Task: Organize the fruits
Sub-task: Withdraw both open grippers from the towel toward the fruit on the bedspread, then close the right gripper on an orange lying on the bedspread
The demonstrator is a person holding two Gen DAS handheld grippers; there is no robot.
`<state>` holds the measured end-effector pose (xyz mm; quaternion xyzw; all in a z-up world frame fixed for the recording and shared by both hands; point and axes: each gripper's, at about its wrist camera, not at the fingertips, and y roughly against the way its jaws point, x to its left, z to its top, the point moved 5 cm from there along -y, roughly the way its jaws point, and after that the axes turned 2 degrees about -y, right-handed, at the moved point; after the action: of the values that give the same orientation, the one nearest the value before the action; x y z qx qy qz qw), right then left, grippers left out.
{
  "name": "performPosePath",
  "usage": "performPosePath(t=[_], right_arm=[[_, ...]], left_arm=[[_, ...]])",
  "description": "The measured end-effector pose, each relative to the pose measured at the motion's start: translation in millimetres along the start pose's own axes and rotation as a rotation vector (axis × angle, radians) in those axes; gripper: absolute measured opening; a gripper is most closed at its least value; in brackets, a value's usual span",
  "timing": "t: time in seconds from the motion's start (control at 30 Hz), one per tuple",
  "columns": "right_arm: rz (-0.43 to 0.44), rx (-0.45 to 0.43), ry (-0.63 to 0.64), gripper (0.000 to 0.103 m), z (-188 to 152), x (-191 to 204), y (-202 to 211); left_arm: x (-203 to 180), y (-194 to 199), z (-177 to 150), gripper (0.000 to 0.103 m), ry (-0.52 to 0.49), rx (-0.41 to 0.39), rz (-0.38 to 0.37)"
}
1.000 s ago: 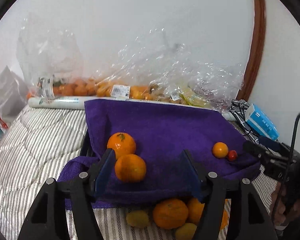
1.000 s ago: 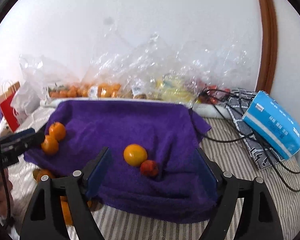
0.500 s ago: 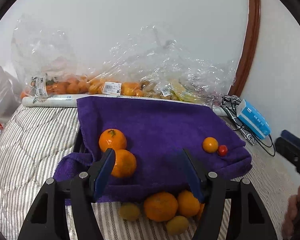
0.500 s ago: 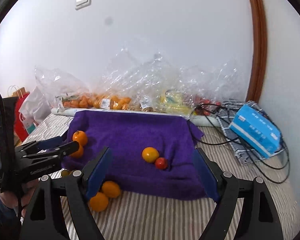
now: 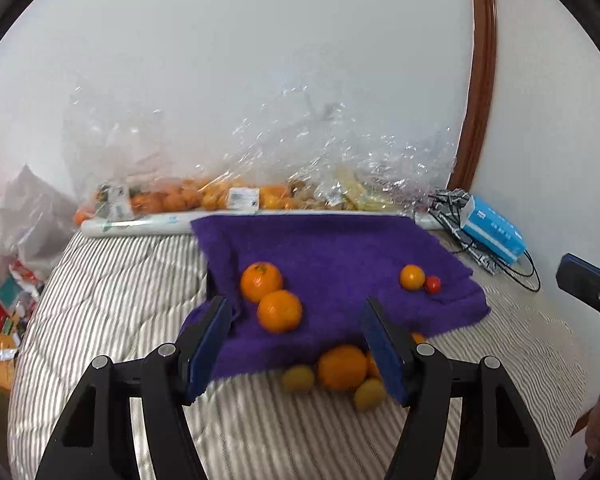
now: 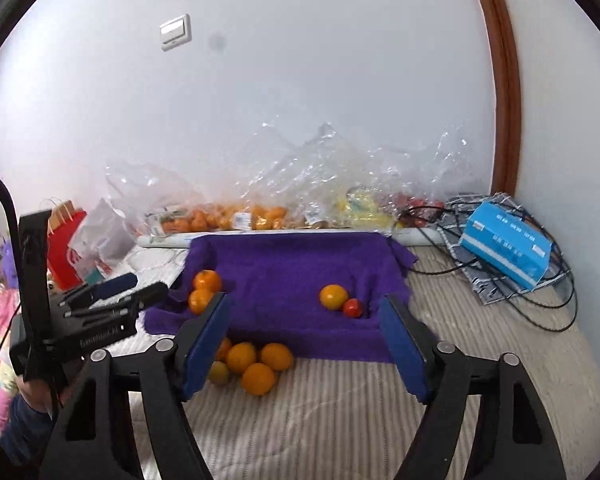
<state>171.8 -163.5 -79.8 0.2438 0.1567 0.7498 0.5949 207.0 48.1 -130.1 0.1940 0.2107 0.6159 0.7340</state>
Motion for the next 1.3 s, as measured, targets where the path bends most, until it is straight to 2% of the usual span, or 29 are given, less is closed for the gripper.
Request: performPosePath(t=[0.17, 0.27, 0.37, 0.53, 0.7, 0.83, 1.0, 1.3], right_arm=[[0.033, 0.057, 0.019, 0.072, -11.5, 16.8, -3.5], [0.035, 0.079, 0.018, 0.065, -19.5, 22.7, -6.2], [0.043, 0.093, 0.031, 0.065, -27.3, 27.5, -9.6], [0.018, 0.096, 0.056, 0.065, -39.2, 31.8, -16.6], [-0.024, 0.135, 0.076, 0.063, -52.6, 30.1, -37.5], [-0.026, 0.173, 0.083, 0.055, -63.8, 26.3, -54.2], [0.011, 0.233, 0.075, 0.041, -76.0, 27.9, -75.2], [0.025, 0.306, 0.113, 0.038, -95.0, 41.7, -113.6]], left_arm=[[13.8, 8.9, -16.4, 0.065, 0.024, 0.031, 0.021], [24.3, 9.0, -27.6, 0.065, 0.053, 0.057, 0.033], [34.0, 9.2, -37.2, 0.065, 0.069, 0.064, 0.044], [48.7, 3.2, -51.8, 0.065, 0.106, 0.087, 0.062], [64.4, 0.2, -66.6, 0.065, 0.187, 0.065, 0.057], [74.6, 4.0, -64.6, 0.065, 0.197, 0.029, 0.13], [82.8, 8.3, -62.5, 0.065, 0.24, -0.003, 0.129], [88.4, 0.4, -65.0, 0.065, 0.273, 0.03, 0.117]])
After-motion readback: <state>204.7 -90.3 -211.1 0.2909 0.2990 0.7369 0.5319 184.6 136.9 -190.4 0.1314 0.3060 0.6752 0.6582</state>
